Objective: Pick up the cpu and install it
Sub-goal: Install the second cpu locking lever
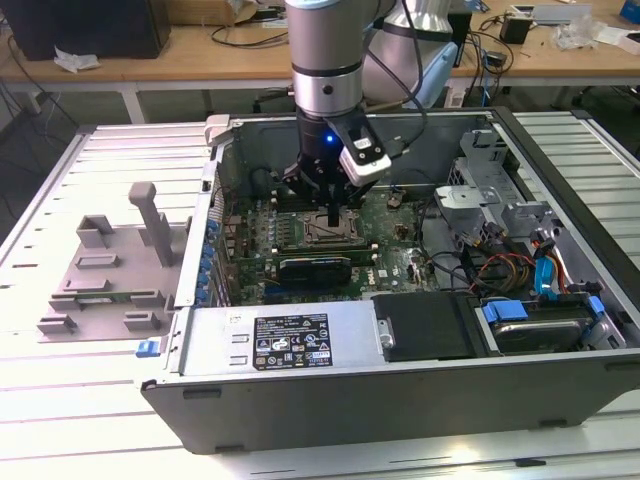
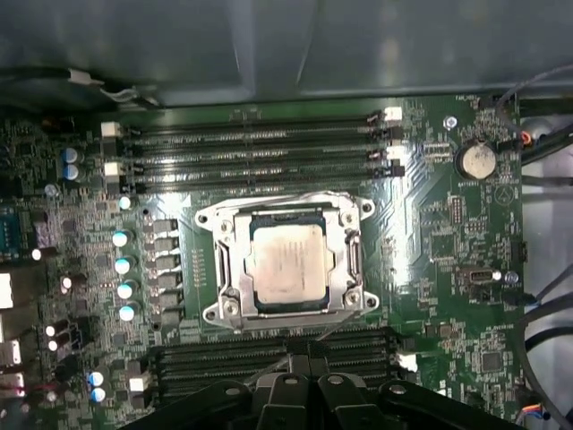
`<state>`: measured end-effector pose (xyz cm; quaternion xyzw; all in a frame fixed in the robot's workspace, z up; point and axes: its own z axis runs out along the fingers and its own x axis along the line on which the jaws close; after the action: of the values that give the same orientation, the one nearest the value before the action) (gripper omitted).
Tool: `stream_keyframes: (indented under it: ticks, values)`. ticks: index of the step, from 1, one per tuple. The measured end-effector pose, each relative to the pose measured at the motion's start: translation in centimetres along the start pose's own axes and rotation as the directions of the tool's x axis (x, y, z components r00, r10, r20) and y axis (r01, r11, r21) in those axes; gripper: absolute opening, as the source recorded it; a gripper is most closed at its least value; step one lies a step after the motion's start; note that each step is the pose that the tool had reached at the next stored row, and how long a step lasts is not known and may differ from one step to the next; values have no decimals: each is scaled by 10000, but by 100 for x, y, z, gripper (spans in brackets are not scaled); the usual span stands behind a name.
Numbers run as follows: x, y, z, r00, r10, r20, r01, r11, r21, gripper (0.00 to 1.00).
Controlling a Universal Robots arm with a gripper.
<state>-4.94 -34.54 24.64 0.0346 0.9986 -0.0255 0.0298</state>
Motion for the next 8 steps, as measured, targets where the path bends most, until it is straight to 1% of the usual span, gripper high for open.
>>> stream_keyframes:
  ticks: [4,8]
  values:
    - [5,-32,22,10000,-94,5,94,10000,-7,11]
    - [41,-43,32,9999,-123,6,123,9999,-8,11]
